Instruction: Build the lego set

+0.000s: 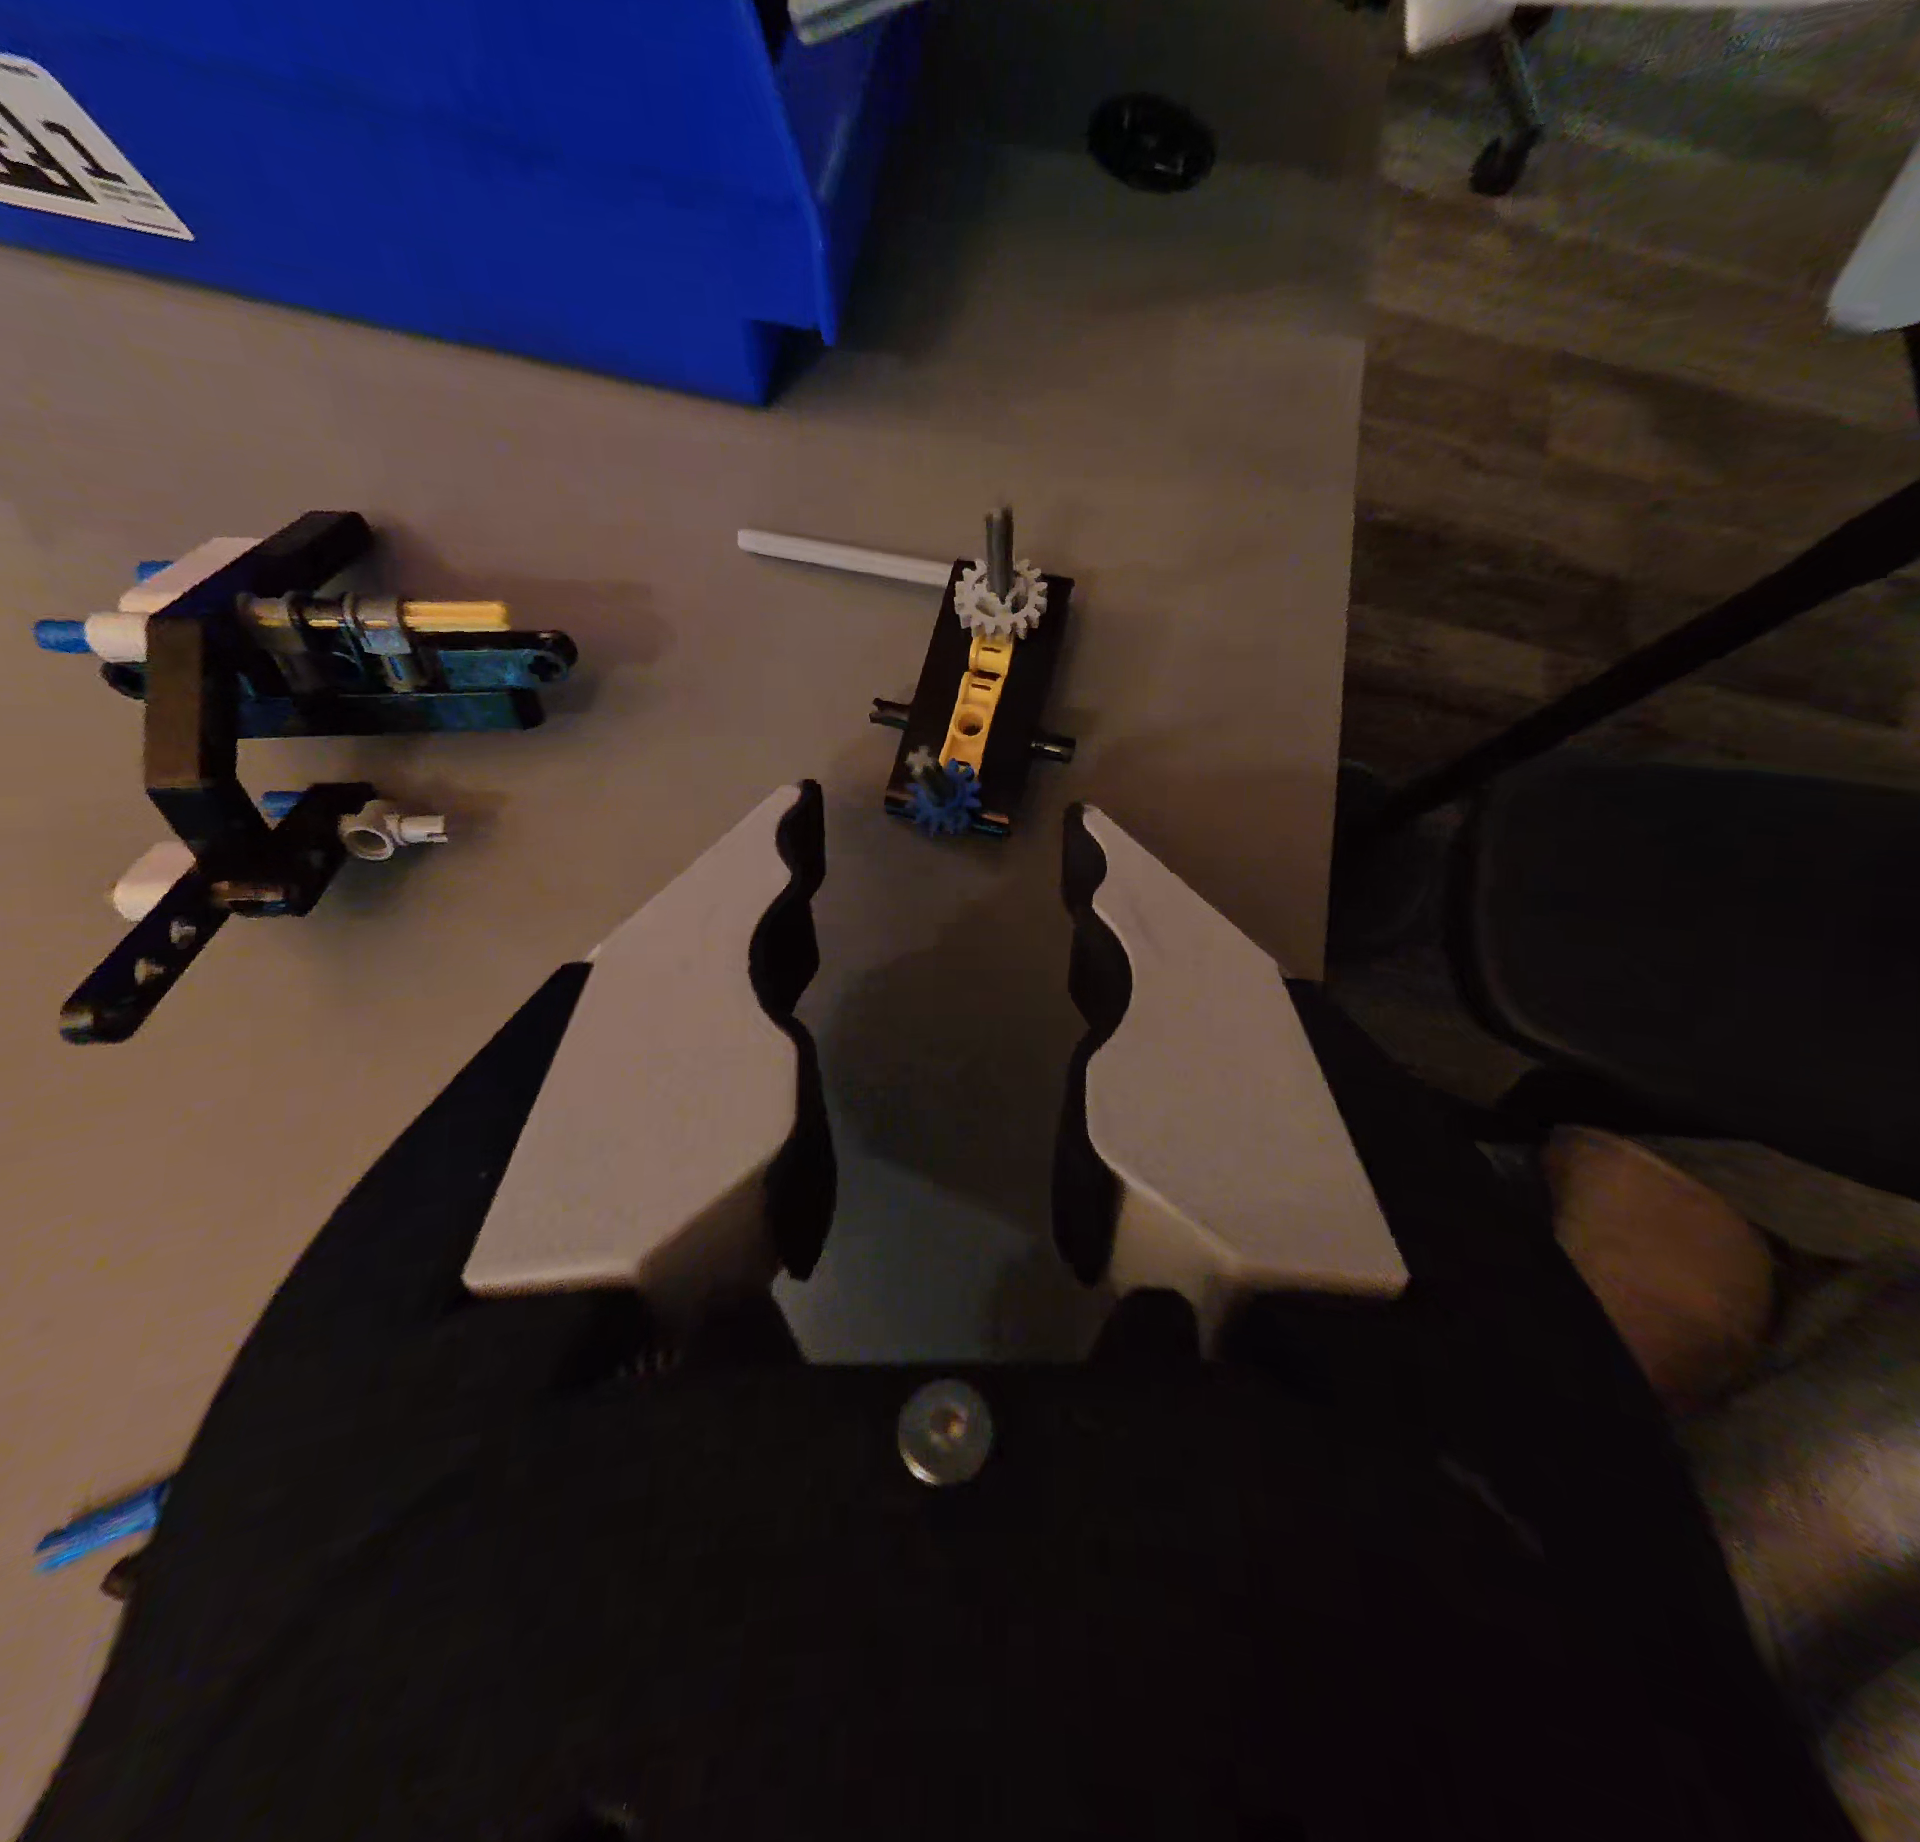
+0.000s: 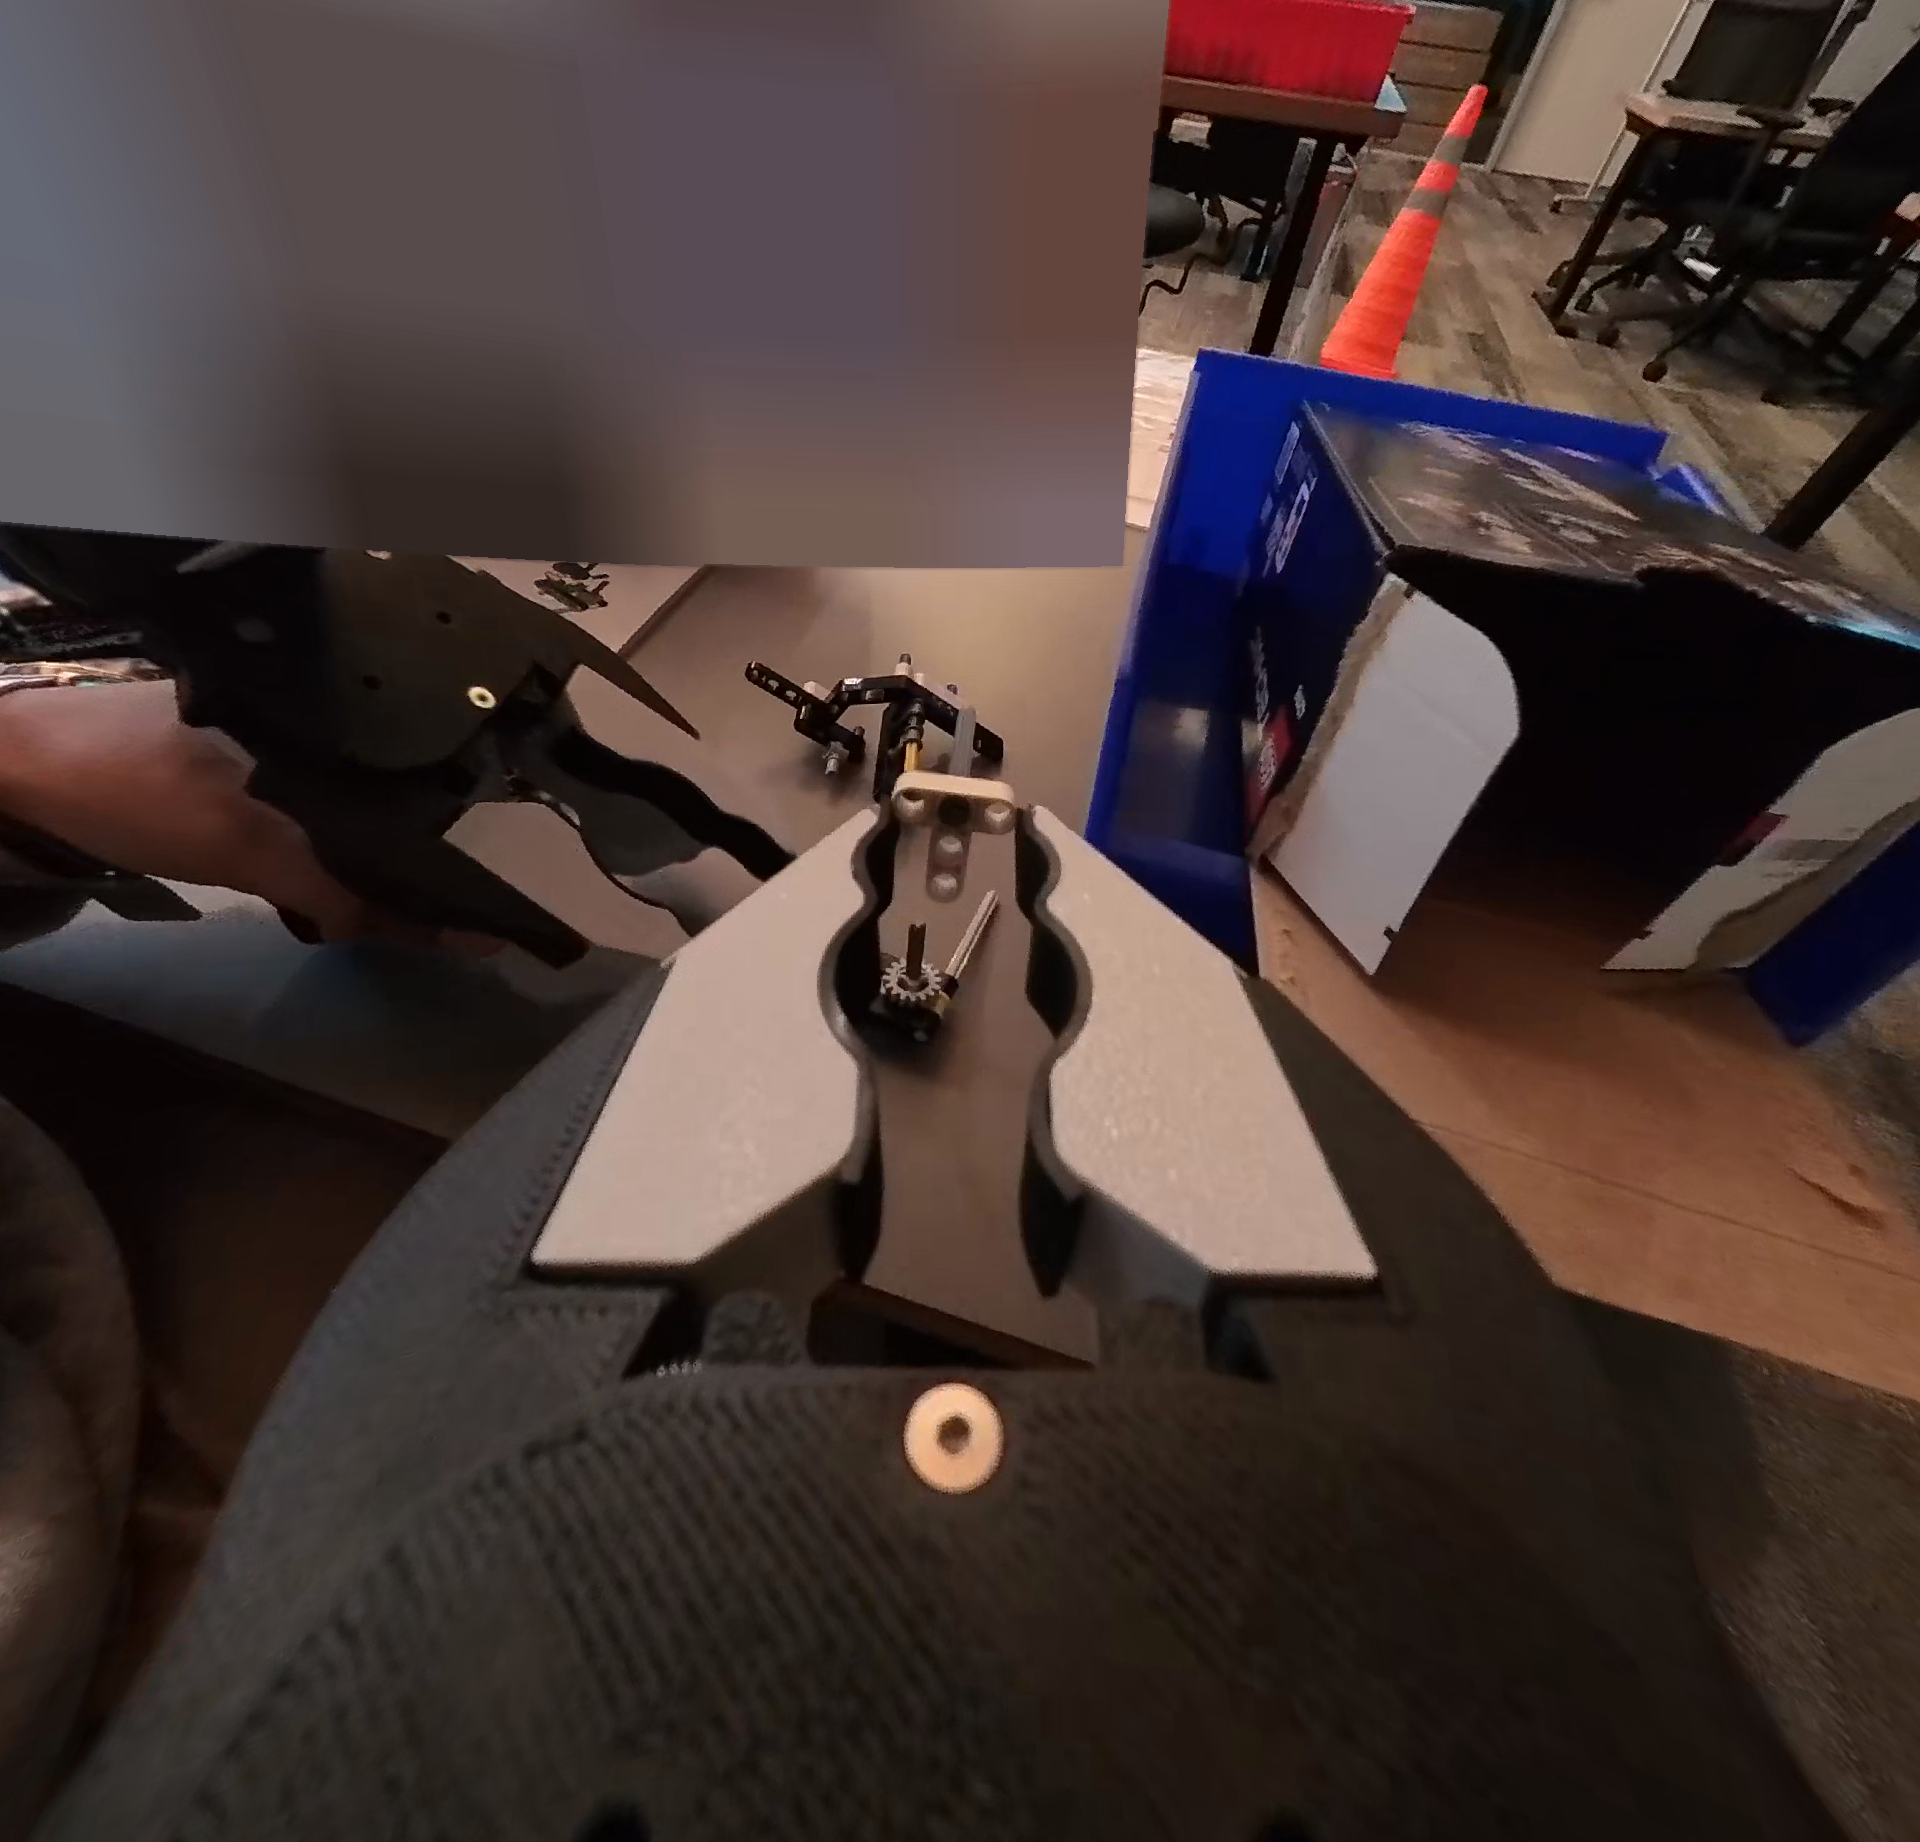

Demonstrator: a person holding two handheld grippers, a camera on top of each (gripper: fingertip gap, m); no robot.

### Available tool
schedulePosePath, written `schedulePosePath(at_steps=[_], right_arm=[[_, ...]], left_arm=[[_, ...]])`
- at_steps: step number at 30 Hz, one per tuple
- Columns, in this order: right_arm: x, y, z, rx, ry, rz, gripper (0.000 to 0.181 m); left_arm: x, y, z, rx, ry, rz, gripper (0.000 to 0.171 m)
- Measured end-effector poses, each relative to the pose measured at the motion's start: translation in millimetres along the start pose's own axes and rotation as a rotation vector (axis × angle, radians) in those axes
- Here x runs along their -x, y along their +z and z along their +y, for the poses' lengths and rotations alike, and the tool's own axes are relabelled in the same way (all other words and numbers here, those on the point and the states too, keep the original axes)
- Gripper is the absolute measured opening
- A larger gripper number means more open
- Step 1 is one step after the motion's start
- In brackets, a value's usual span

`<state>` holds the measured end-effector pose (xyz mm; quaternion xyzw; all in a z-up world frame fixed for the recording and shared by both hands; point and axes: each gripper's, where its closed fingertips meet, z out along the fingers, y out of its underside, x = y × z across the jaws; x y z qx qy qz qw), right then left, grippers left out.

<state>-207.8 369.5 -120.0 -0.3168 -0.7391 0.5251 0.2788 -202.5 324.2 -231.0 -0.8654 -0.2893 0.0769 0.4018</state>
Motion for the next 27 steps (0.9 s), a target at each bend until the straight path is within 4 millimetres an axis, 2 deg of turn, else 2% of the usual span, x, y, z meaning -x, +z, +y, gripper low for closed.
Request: schedulePosePath(at_steps=[6, 10, 13, 16, 19, 23, 27], right_arm=[[-0.3, 0.5, 0.8, -0.007, 0.015, -0.008, 0.022], [1.3, 1.2, 0.2, -0.011, 0.017, -0.016, 0.021], [5.6, 0.9, -3.9, -0.029, 0.019, -0.032, 0.022], [17.1, 1.0, -12.8, -0.070, 0.025, -0.080, 0.021], [38.9, 3.4, -23.9, -0.118, 0.035, -0.170, 0.021], [77.7, 12.9, -36.7, -0.157, 0.063, -0.319, 0.021], [125.1, 27.8, -47.9, -0.150, 0.098, -0.505, 0.021]], left_arm=[[-0.8, 4.1, 2.5, 0.026, 0.002, 0.010, 0.024], [-1.8, -0.3, -1.3, -0.011, -0.002, 0.025, 0.024], [2.7, -13.0, 0.0, -0.045, 0.016, 0.000, 0.023], [11.3, -41.8, 6.3, -0.107, 0.029, -0.036, 0.024], [22.3, -83.9, 17.0, -0.210, 0.007, -0.060, 0.023], [35.1, -141.6, 43.4, -0.334, -0.073, -0.059, 0.023], [33.0, -192.9, 70.1, -0.464, -0.152, 0.006, 0.023]])
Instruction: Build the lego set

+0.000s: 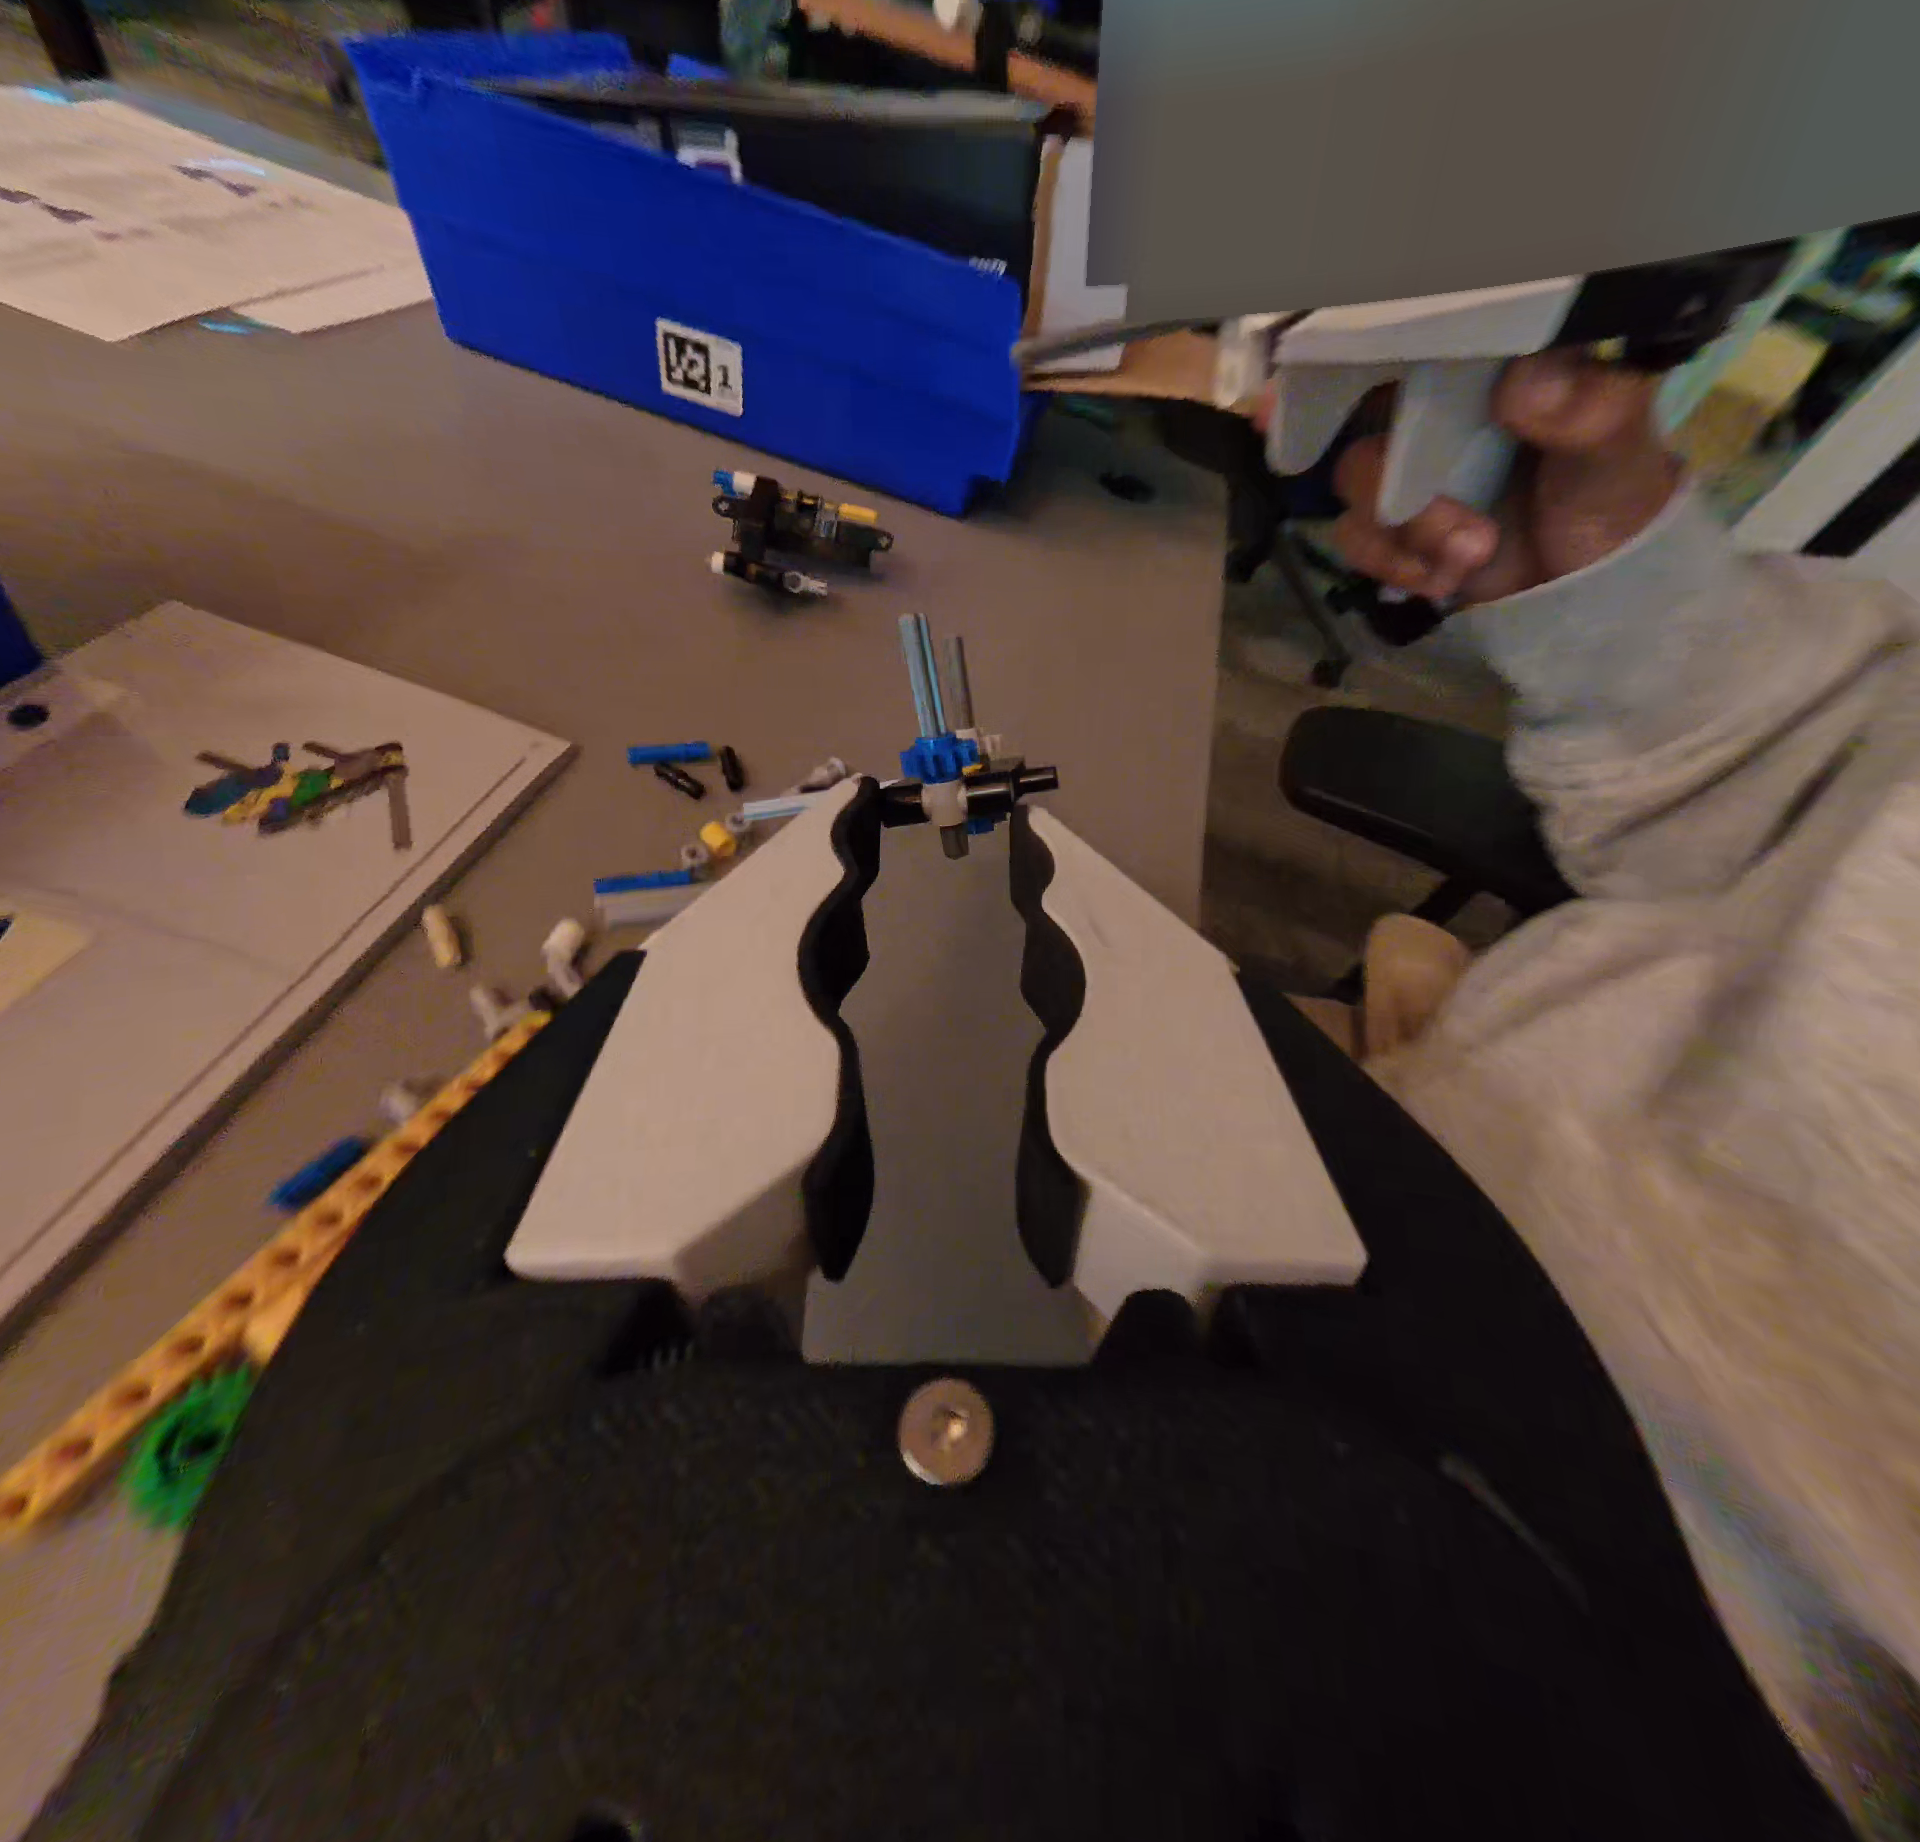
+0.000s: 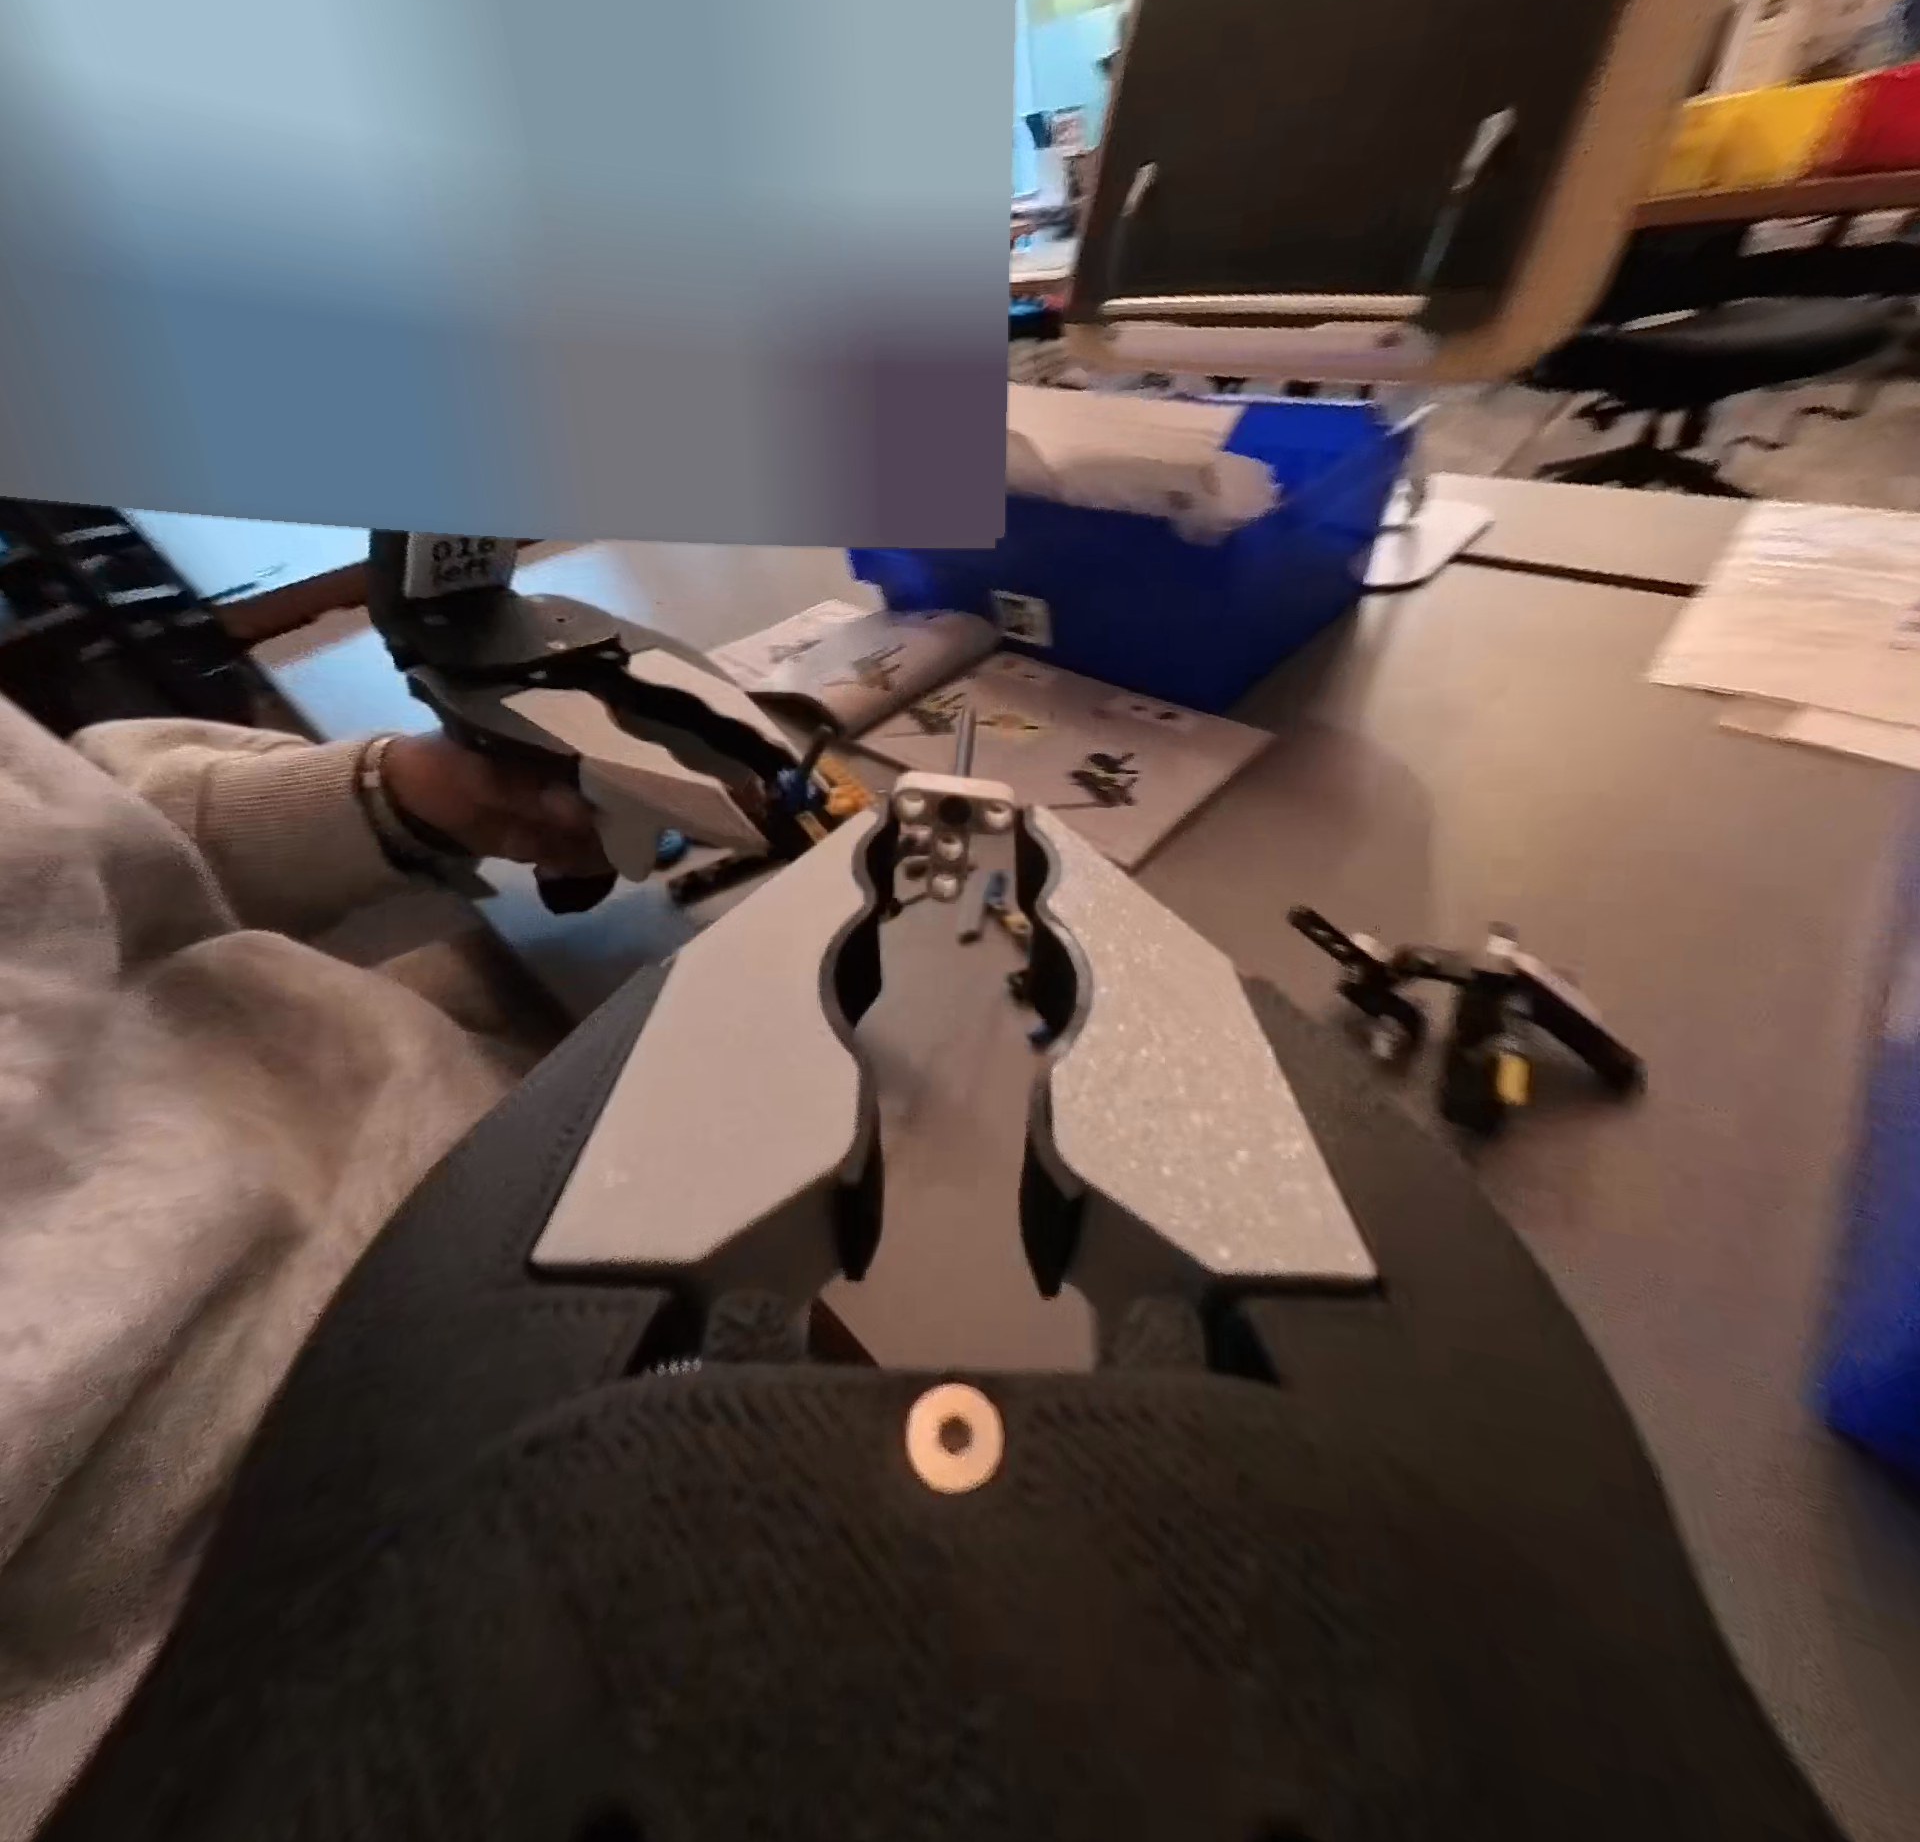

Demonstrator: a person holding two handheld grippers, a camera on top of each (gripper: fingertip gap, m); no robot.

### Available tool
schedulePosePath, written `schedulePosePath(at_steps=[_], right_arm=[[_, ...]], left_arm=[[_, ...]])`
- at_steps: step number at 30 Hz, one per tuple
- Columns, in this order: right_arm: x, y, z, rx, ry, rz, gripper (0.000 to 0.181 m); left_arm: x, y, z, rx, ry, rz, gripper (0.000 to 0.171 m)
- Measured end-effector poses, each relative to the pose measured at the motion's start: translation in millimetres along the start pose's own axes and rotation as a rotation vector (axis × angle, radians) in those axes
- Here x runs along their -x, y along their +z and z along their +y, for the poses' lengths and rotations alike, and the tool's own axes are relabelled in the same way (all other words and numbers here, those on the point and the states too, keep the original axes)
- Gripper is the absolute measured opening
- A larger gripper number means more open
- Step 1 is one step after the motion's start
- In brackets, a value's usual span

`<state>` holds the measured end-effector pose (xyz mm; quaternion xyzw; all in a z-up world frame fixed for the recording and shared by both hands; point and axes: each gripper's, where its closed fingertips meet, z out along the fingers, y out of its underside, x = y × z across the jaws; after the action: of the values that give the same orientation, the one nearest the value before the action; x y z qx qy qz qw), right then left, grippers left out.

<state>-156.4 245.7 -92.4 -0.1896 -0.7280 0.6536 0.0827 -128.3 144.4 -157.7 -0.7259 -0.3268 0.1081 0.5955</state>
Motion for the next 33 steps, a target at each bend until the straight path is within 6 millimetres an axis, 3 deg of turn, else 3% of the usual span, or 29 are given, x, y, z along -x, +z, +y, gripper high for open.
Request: schedulePosePath(at_steps=[6, 11, 18, 33], right_arm=[[68.9, 56.1, 4.0, 0.178, -0.070, -0.315, 0.021], [115.5, 81.6, 19.4, 0.343, -0.088, -0.576, 0.021], [136.7, 88.7, 20.3, 0.455, -0.043, -0.768, 0.021], [136.4, 99.4, 55.6, 0.670, -0.169, -0.862, 0.021]], left_arm=[[-11.9, -81.0, 28.2, -0.004, -0.016, 0.086, 0.023], [-20.5, -111.9, 38.6, -0.008, -0.028, 0.111, 0.022], [-31.3, -115.5, 43.4, -0.016, -0.020, 0.166, 0.013], [-24.2, -104.4, 58.5, 0.066, -0.083, 0.153, 0.014]])
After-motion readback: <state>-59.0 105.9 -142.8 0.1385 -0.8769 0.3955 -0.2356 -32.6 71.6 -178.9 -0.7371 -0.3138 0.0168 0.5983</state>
